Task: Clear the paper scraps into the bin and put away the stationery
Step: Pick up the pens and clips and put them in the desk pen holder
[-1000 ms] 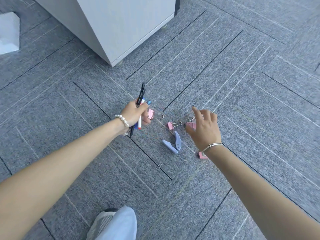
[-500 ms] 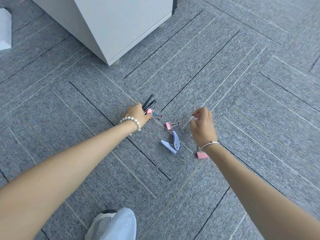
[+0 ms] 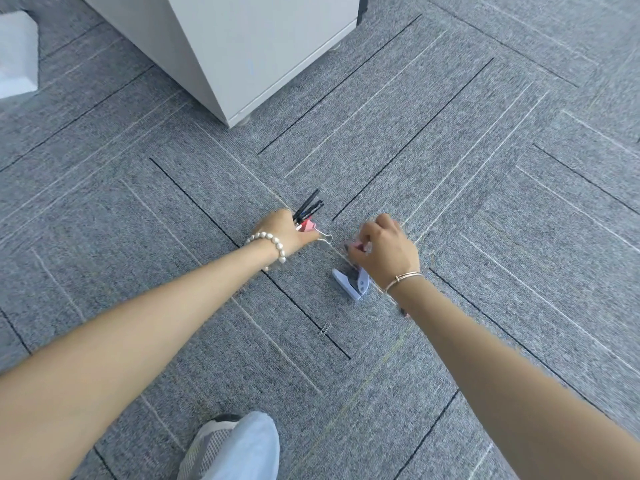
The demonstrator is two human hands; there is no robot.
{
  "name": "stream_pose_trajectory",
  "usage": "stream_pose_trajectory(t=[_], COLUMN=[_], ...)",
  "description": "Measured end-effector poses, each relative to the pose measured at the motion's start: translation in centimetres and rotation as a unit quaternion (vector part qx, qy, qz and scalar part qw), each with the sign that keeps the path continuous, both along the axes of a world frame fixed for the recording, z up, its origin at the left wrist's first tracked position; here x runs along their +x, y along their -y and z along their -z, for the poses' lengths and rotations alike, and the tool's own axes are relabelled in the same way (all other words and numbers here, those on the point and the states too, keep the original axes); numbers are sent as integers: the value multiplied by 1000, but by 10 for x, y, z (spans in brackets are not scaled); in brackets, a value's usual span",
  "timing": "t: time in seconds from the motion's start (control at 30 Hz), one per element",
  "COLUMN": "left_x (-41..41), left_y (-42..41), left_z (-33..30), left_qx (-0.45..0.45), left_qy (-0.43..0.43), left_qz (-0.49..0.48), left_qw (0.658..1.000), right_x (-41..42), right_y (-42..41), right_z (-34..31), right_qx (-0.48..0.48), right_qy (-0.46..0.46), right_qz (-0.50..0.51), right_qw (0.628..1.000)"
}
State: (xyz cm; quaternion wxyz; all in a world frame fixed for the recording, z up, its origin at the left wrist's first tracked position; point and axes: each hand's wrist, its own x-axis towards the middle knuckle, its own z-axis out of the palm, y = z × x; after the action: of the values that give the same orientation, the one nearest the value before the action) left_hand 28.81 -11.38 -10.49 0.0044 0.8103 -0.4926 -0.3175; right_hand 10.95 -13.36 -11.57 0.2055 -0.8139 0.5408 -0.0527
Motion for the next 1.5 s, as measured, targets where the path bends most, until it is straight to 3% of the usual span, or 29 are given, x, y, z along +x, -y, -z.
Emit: stream_pose_trajectory(t=[0.13,0.23,0.37,0.47,0.57,0.73,0.83,0.97,1.03,1.13,1.2,1.3,1.5], left_x=[-1,-10,-34,-45,-52,-61,-65,-73,-81,-94,-100,-108,-90], left_y=[4,10,15,18,19,18,16,12,8,5,5,7,10], left_z=[1,-8,-21,-26,-26,-26,-29,-28,-29,-29,-31,-35,-37], left_qx=[-29,-43,-21,-6,17,66,96,116,122,115,99,85,38], left_qy=[-149,-208,-283,-289,-289,-265,-279,-297,-295,-259,-238,-227,-198], left_qz=[-89,-101,-46,-6,-4,60,81,123,141,169,199,240,182], left_qw=[984,972,958,957,957,960,952,940,937,944,945,940,962], right_x=[-8,-11,-20,-33,-45,-56,-60,-69,-75,-82,-87,-93,-115], right_y=[9,15,16,12,10,1,-7,-14,-19,-27,-31,-31,-29], right_z=[-12,-28,-36,-41,-42,-32,-34,-35,-36,-38,-38,-38,-35], right_qx=[59,122,23,18,57,49,80,160,245,406,430,429,233], right_qy=[110,194,110,26,-13,-12,-20,50,101,247,265,251,155], right_qz=[91,98,21,-66,-88,-80,-102,-55,-16,100,128,123,93], right_qw=[988,968,993,997,994,995,991,984,964,874,853,859,956])
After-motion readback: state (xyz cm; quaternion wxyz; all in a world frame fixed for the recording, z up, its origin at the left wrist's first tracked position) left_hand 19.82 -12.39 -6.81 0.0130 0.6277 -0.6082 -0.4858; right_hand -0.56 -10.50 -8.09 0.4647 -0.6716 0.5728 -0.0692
